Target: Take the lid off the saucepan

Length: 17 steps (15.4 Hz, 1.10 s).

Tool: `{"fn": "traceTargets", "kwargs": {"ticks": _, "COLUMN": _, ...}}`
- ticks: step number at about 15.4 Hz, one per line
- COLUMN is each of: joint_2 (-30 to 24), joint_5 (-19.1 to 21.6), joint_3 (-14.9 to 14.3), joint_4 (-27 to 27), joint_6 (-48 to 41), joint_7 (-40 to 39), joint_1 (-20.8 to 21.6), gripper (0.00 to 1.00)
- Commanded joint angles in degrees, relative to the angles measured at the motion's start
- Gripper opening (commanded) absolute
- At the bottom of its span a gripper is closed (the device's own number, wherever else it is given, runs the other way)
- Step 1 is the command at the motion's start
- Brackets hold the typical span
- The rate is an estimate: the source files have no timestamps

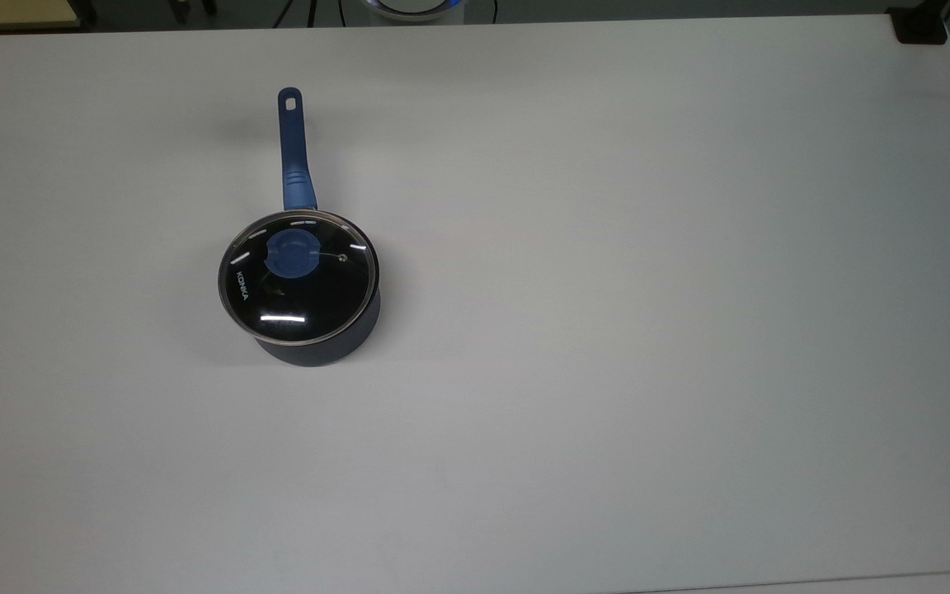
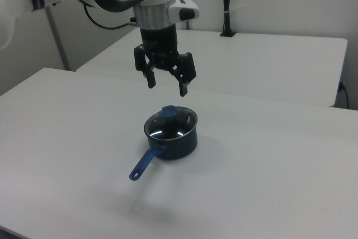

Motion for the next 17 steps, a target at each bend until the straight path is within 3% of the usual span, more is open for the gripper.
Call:
{"fn": "traceTargets", "kwargs": {"ticks": 1, "joint_2": 0.22, "joint_5": 2.01, "joint_3": -0.23, "joint_4": -0.44, "joint_6": 0.62, "joint_7": -2.06, "joint_1": -0.75, "gripper": 1.0}}
{"fn": "traceTargets", "kwargs": {"ticks": 6, "joint_2": 2.67, "joint_5": 2.62, "joint_3": 0.47, "joint_4": -1.76, "joint_6": 6.24, "joint_7": 1.45, "joint_1": 1.17, "gripper": 1.0}}
{"fn": "traceTargets", "kwargs": {"ticks": 9, "joint_2": 5.57, "joint_5": 7.19, "joint_3": 0.47, "joint_4": -1.06, "joint_6": 8.25, "joint_7": 1.19, "joint_1": 1.88, "gripper": 1.0}}
{"fn": "traceTargets", "kwargs": {"ticks": 17, "joint_2": 9.88, "joint_5": 4.73, "joint_3": 0.47, "joint_4": 0.44, "joint_6": 12.4, "joint_7": 2.07, "joint_1": 8.03, "gripper": 1.0}}
